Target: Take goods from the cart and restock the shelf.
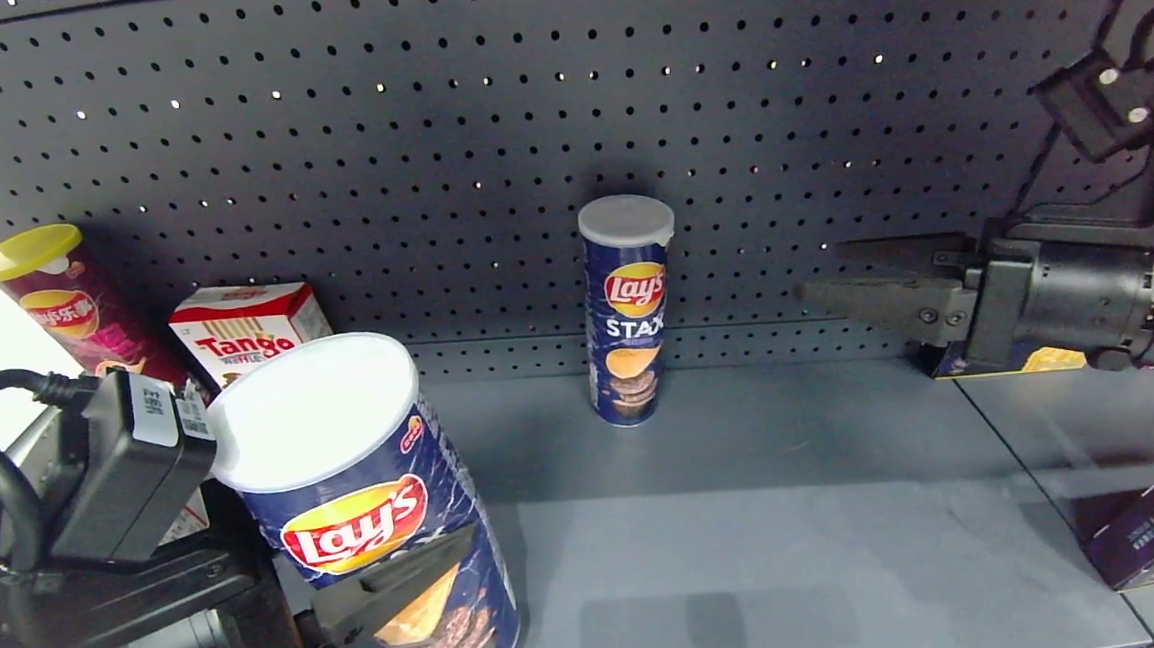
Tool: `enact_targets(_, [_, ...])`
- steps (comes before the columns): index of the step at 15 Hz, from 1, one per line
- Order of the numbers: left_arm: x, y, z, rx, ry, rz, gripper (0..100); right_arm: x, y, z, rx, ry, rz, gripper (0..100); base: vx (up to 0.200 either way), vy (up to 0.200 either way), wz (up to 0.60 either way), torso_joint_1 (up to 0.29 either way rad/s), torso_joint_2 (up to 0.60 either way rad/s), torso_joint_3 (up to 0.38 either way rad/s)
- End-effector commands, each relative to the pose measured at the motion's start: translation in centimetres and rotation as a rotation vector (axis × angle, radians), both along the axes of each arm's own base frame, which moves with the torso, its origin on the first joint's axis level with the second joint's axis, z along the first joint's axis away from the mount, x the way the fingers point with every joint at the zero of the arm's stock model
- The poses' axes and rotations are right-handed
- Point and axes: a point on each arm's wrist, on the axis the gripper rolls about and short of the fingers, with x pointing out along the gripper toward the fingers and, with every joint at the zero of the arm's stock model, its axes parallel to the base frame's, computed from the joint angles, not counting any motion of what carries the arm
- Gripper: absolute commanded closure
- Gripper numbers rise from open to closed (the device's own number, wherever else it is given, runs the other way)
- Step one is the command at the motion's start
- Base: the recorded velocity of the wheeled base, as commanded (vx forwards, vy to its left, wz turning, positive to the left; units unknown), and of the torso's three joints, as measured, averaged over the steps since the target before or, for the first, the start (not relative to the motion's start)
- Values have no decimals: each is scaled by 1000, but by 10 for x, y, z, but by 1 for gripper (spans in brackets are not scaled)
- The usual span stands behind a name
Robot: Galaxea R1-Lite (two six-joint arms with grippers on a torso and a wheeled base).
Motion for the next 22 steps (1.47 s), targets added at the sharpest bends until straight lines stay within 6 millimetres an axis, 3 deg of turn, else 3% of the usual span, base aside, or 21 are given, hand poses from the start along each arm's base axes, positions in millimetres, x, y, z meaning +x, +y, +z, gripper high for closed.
enact_targets(1, [0, 0, -1, 1, 1, 1, 100, 21, 11, -10, -11, 38, 34, 0, 0, 0, 0, 0, 0, 0])
enact_targets(4, [0, 0, -1, 3, 4, 1, 100, 45, 17, -15, -15, -113, 178, 0, 0, 0, 0, 0, 0, 0])
enact_targets(9, [-1, 1, -5, 11, 15, 2, 100, 58, 25, -24, 7, -171, 402, 0, 0, 0, 0, 0, 0, 0])
enact_targets(14, [-2, 2, -8, 15, 20, 1, 100, 78, 37, -27, 14, -205, 420, 0, 0, 0, 0, 0, 0, 0])
enact_targets(22, [0, 3, -5, 7, 15, 9, 100, 120, 52, -47, 4, -183, 405, 0, 0, 0, 0, 0, 0, 0])
